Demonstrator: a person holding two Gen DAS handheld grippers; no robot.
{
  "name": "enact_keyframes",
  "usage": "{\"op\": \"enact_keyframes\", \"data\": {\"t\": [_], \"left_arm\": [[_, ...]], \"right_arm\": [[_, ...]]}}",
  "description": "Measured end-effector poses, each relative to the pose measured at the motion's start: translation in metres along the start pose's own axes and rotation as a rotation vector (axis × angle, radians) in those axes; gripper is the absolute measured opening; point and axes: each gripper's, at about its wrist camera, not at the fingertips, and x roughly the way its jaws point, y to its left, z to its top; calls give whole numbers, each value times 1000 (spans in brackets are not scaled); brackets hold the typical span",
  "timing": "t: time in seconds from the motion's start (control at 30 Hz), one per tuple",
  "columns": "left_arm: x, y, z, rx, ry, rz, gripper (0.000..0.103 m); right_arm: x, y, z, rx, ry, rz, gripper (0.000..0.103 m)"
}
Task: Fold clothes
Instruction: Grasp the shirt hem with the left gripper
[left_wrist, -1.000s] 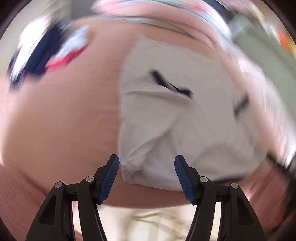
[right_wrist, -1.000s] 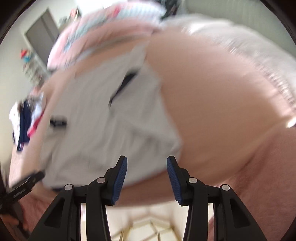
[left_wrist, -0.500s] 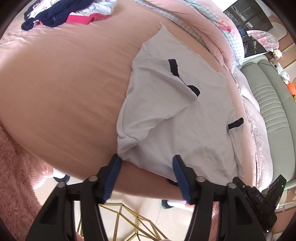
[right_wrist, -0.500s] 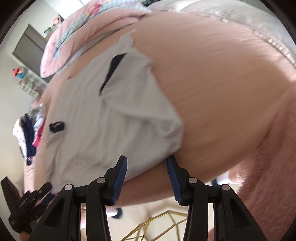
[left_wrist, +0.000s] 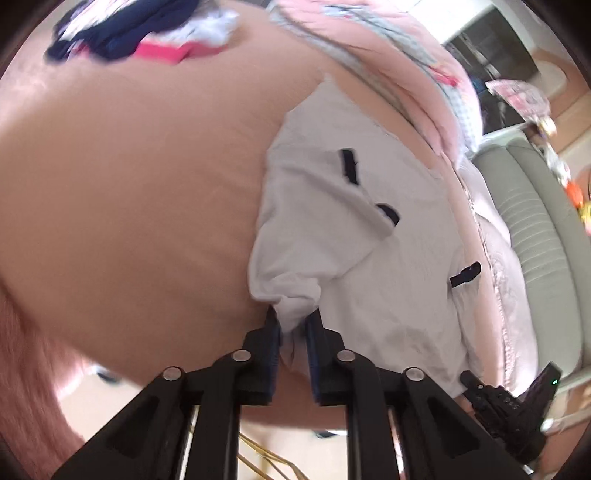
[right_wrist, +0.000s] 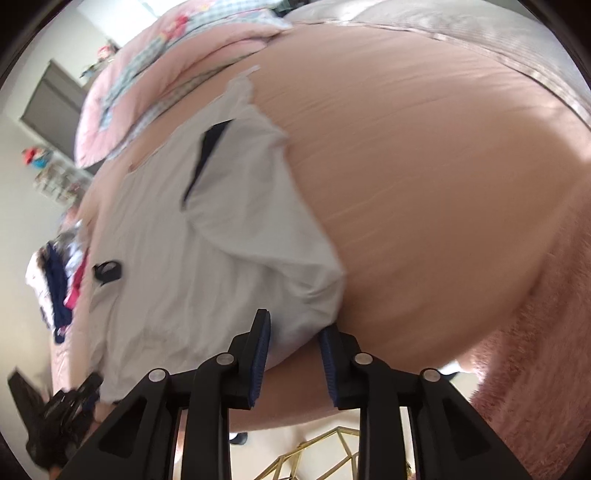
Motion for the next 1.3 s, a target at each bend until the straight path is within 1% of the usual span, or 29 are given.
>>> {"op": "enact_keyframes", "data": {"t": [0.03,0.17,0.23,0.3,0.37,0.47,0.53,0.63,0.7,0.77,0.9,1.0,1.03,1.13,1.27,1.3], "left_arm": [[0,0,-1,-3,8,-5,11],[3,6,-14,-14,52,1,11],[4,8,-12,-17,54,-9,11],[6,10,-9,-23,52,-22,11],[8,12,-6,-37,45,-38,11],[12,14,-5,-50,43,-60,12],[15,16,-7,-54,46,-74,12],[18,18,-4,-44,58,-99,12],[19,21,-2,-59,56,-119,12],[20,20,0,-66,49,-126,12],[20,15,-1,-42,32,-92,13],[22,8,1,-8,42,-64,12],[21,6,2,14,47,-54,11],[16,3,-2,52,37,-19,8],[8,-4,-9,123,14,40,7],[8,-4,-10,132,13,44,7]], "right_arm": [[-1,2,-1,-8,4,16,17],[5,6,0,-13,19,3,17],[-1,-5,-1,19,17,10,17],[2,-8,2,33,9,19,16],[0,-12,9,32,-5,13,12],[1,-19,13,60,1,36,12],[1,-19,12,52,7,43,13],[1,-10,11,-9,26,31,13],[0,-7,11,-46,26,11,12],[3,-9,13,-37,29,12,12],[11,-6,17,-60,34,7,13],[11,6,15,-153,27,-35,14],[11,9,13,-168,21,-42,11],[13,16,9,-191,15,-60,10],[15,19,9,-196,11,-74,10],[15,20,9,-198,11,-75,10]]}}
